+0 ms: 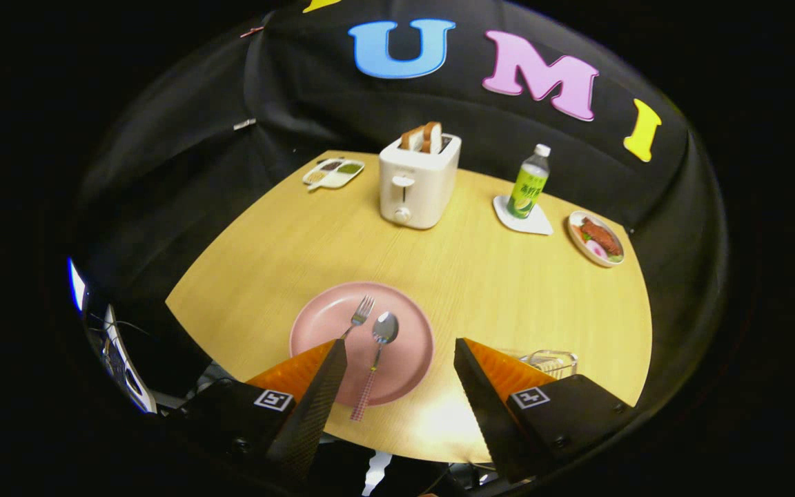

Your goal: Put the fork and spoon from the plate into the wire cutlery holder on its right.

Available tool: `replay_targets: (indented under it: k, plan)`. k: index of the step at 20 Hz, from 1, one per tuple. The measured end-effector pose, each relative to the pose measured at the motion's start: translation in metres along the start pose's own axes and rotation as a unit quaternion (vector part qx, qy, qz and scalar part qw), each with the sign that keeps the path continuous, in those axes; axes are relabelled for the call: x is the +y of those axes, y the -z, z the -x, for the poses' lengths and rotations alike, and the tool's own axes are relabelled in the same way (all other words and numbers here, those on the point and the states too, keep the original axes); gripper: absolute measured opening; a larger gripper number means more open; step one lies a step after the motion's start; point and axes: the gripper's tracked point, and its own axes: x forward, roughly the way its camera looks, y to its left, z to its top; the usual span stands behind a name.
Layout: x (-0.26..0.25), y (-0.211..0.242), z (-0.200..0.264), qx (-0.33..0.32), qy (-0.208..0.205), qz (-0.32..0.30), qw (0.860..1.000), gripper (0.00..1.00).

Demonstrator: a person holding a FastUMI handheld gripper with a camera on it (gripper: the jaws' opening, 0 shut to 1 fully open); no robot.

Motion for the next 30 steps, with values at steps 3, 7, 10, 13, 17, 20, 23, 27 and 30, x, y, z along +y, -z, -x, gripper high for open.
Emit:
replay_targets:
  k: [3, 7, 10, 13, 17, 20, 23, 27, 30]
  plan:
    - [0.011, 0.026, -0.024, 0.058, -0.011, 0.007, 0.998, 0.93]
    - [0.017, 0.051, -0.053, 0.113, -0.018, -0.003, 0.993, 0.92]
    - [0.021, 0.062, -0.072, 0.146, -0.023, -0.017, 0.989, 0.90]
    - [0.022, 0.073, -0.088, 0.172, -0.021, -0.021, 0.985, 0.71]
    - [0.023, 0.088, -0.098, 0.204, -0.019, -0.018, 0.979, 0.71]
    - [0.022, 0.096, -0.100, 0.227, -0.011, -0.025, 0.974, 0.58]
    - [0.017, 0.094, -0.100, 0.236, -0.003, -0.031, 0.971, 0.30]
    - [0.020, 0.096, -0.097, 0.250, -0.019, -0.049, 0.967, 0.14]
    - [0.016, 0.089, -0.092, 0.241, -0.029, -0.051, 0.969, 0.13]
